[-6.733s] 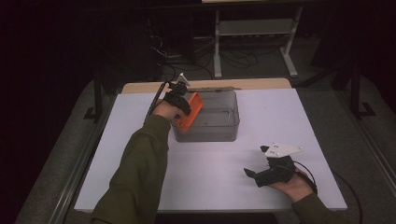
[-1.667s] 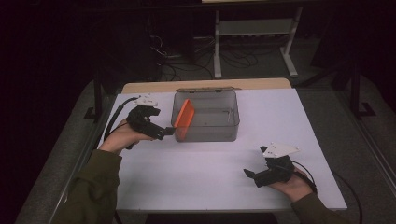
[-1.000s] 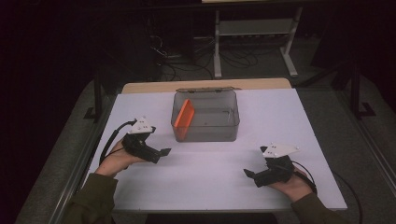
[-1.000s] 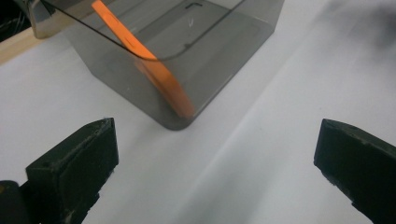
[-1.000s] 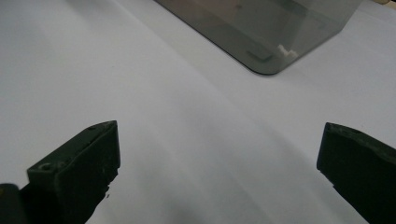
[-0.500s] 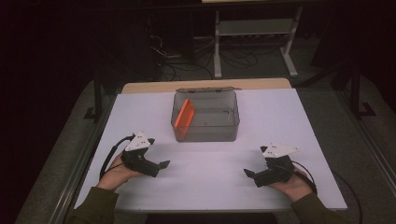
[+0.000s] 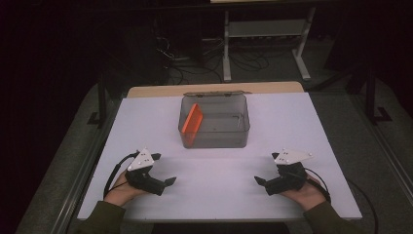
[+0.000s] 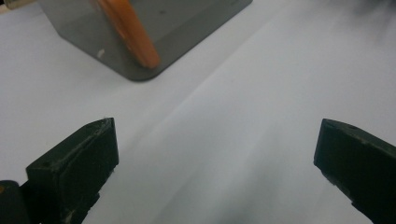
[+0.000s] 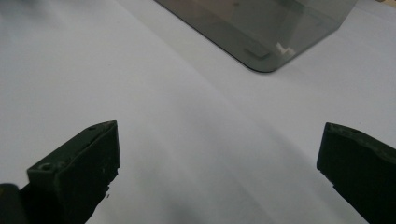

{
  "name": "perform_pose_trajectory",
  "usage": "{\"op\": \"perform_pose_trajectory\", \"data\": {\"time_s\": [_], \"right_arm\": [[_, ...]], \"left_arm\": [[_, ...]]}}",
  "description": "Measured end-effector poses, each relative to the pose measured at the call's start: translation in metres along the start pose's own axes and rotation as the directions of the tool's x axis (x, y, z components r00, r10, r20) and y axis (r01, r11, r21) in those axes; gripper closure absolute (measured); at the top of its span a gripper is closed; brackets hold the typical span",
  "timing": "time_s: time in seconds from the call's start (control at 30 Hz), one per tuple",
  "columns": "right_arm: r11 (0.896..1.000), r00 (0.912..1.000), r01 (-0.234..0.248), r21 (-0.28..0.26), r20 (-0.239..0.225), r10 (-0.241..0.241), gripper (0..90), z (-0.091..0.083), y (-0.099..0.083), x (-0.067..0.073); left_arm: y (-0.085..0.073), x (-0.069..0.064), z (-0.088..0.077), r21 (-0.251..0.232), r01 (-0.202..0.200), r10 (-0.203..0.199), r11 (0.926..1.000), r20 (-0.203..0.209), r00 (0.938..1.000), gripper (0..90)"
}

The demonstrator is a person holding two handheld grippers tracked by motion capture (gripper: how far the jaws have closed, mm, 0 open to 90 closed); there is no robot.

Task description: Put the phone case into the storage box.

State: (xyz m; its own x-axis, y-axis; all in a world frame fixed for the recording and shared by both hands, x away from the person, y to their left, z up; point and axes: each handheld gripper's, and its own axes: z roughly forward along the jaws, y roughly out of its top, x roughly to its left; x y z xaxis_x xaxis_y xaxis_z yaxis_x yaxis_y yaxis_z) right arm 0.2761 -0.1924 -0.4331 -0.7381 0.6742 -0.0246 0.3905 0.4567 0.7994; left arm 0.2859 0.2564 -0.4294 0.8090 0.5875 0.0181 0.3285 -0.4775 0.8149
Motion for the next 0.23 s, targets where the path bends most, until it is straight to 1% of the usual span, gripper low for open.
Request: {"op": "perform_pose_trajectory", "data": {"time_s": [0.1,0.17,0.23], "right_arm": [[1.000,1.0000,0.001,-0.001,0.001,-0.001,0.0,-0.0001,-0.0002,-0.0004],[1.000,1.0000,-0.002,0.003,0.000,0.002,0.0,0.0004,-0.0003,-0.0001],[1.000,1.0000,0.000,0.006,-0.001,0.000,0.0,0.0009,-0.0003,-0.0002]], "left_arm": [[-0.0041,0.0018,-0.0011,-0.004,0.012,-0.012,0.9999,0.006,0.9999,0.0],[-0.0049,0.0027,-0.0016,-0.004,0.014,-0.014,0.9999,0.003,0.9999,0.0],[-0.0057,0.0035,-0.0012,-0.003,0.027,-0.027,0.9996,0.000,0.9996,0.0]]}}
